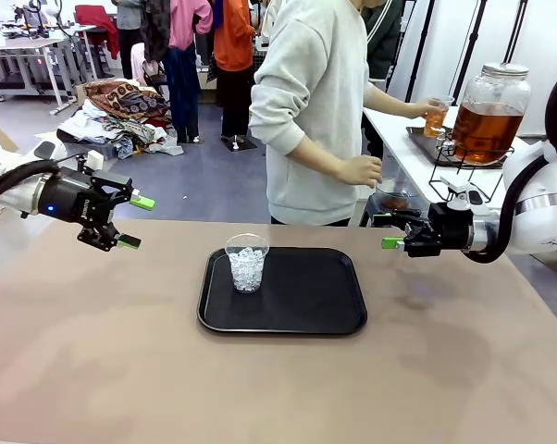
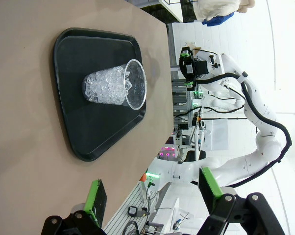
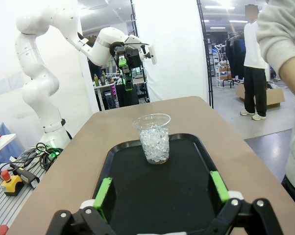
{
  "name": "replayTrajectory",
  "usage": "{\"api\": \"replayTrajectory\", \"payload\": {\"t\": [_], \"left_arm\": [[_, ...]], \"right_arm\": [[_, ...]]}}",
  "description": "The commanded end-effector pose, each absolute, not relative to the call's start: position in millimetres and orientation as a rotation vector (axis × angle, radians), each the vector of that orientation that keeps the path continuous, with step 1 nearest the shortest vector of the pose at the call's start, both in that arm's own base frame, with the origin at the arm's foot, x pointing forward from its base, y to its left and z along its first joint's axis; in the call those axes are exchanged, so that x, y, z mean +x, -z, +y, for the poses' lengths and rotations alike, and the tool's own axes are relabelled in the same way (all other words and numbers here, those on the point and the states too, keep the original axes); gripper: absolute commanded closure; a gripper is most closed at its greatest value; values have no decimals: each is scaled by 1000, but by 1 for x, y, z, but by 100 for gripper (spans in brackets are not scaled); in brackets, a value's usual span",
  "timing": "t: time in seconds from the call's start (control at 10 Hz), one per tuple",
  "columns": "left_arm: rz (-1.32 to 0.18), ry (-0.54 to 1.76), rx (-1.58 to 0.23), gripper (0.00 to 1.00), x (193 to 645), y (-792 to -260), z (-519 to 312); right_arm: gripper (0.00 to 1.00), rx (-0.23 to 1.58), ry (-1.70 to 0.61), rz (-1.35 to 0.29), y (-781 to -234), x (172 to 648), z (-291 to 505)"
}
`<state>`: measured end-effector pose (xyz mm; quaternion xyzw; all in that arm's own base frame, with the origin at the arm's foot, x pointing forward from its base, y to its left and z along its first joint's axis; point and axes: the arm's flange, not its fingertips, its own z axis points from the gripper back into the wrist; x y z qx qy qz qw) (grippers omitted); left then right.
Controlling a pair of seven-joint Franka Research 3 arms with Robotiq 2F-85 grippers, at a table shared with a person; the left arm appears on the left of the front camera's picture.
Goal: Pour the drink into the iced cup.
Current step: Pick up the iced cup indicated by the human and present it to them.
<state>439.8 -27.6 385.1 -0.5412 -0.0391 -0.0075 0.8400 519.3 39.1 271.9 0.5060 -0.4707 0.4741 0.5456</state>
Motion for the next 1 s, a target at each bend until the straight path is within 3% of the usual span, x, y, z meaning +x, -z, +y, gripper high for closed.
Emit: {"api": "replayTrajectory", "payload": {"t": [0.0,0.9], "left_arm": [[-85,16,-1147,0,439,-386,-28],[-85,16,-1147,0,439,-386,-28]], "right_arm": [[0,1199,-1127,-1117,-274,520,39],[0,1199,-1127,-1117,-274,520,39]]}}
